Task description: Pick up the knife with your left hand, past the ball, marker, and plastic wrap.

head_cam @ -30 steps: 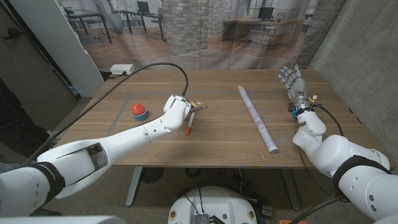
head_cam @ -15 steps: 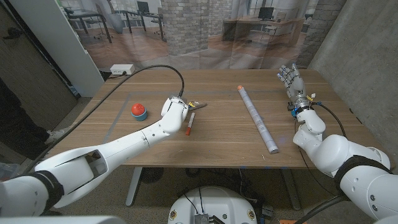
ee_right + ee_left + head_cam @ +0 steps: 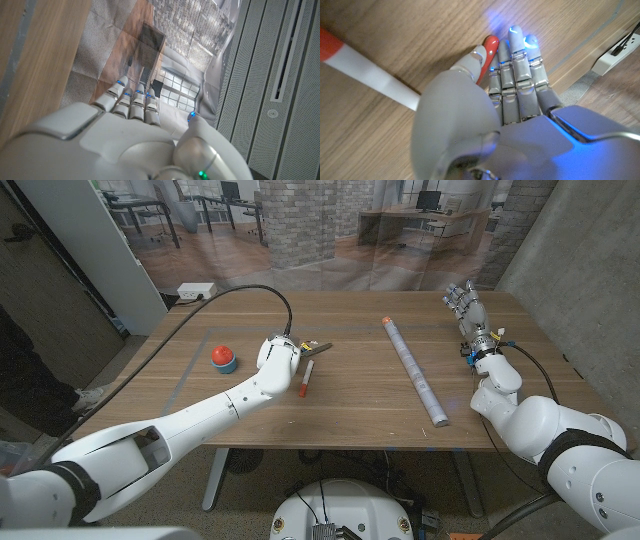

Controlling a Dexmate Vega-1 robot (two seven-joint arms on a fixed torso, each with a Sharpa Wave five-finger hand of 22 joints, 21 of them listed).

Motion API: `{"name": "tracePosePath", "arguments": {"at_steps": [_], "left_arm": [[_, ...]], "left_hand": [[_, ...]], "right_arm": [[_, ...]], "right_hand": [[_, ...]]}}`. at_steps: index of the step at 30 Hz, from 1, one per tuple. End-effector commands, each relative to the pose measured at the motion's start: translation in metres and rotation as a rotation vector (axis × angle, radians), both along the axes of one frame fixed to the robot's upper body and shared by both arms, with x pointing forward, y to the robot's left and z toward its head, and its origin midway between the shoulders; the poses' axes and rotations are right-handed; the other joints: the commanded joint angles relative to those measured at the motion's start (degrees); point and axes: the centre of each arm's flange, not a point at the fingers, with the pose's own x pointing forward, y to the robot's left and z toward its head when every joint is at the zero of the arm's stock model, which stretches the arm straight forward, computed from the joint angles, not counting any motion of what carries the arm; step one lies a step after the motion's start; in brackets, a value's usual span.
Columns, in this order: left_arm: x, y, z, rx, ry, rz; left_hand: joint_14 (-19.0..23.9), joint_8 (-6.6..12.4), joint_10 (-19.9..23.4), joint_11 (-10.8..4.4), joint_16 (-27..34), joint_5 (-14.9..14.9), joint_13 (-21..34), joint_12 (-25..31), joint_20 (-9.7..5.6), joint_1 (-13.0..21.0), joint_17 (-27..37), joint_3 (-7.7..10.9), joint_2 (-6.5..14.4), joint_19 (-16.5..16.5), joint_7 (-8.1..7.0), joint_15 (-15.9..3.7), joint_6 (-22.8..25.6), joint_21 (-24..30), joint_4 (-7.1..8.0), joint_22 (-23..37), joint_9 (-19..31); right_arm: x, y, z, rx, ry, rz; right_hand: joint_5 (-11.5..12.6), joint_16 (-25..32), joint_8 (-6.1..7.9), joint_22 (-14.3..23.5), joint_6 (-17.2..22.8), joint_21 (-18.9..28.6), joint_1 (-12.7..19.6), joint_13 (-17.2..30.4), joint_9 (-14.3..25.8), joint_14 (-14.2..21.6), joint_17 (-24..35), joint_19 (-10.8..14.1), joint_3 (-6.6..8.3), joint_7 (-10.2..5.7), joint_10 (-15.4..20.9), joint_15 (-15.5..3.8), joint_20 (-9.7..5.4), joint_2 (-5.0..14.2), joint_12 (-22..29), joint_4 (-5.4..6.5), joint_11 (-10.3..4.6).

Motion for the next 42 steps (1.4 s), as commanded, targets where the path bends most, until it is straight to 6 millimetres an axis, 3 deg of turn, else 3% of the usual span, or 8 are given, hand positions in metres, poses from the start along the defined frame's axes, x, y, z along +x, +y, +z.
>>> {"name": "tracePosePath", "arguments": {"at_steps": [1, 24, 42], "left_arm": [[-0.011, 0.002, 0.03, -0.033, -0.109, 0.0], [-0.024, -0.002, 0.049, -0.042, -0.188, -0.022], [-0.028, 0.007, 0.063, -0.04, -0.264, -0.062]], "left_hand": [[14.7, 0.35, 14.5, -14.49, 0.0, 0.5, 0.5, 0.2, -4.65, 0.6, 0.4, 0.07, -0.1, -0.8, -9.72, -18.3, 11.7, 0.4, 0.17, 0.0, 0.1], [14.7, -0.29, 14.3, -14.73, -0.2, 1.6, 1.6, 0.0, -4.89, 0.6, 1.9, -0.2, -0.3, -1.4, -9.77, -18.17, 12.1, 1.3, 0.29, -0.2, 0.2], [14.7, -0.86, 14.3, -14.64, -0.6, 2.4, 2.5, -0.1, -4.98, 0.5, 2.8, -0.22, -0.3, -1.9, -9.79, -18.35, 12.3, 1.8, 0.4, -0.3, 0.2]], "right_arm": [[0.0, 0.003, 0.004, -0.013, -0.006, 0.005], [0.003, 0.008, 0.009, -0.02, -0.005, 0.009], [-0.009, 0.018, 0.011, -0.049, -0.088, -0.013]], "right_hand": [[0.3, -0.2, -0.21, 0.2, 0.6, -0.3, 0.4, 0.2, 0.3, 0.2, 0.0, 0.5, 0.11, -0.17, 0.3, -0.05, -0.91, -0.07, 0.0, -0.39, -0.27], [0.5, -0.3, -0.42, 0.2, 0.5, -0.4, 0.5, 0.2, 0.3, 0.0, 0.0, 0.4, 0.05, -0.28, 0.2, -0.21, -1.29, -0.01, -0.2, -0.58, -0.51], [0.6, -0.3, -0.51, 0.2, 0.6, -0.4, 0.5, 0.2, 0.3, 0.0, 0.0, 0.4, 0.0, -0.24, 0.2, -0.29, -1.41, 0.03, -0.2, -0.73, -0.48]]}}
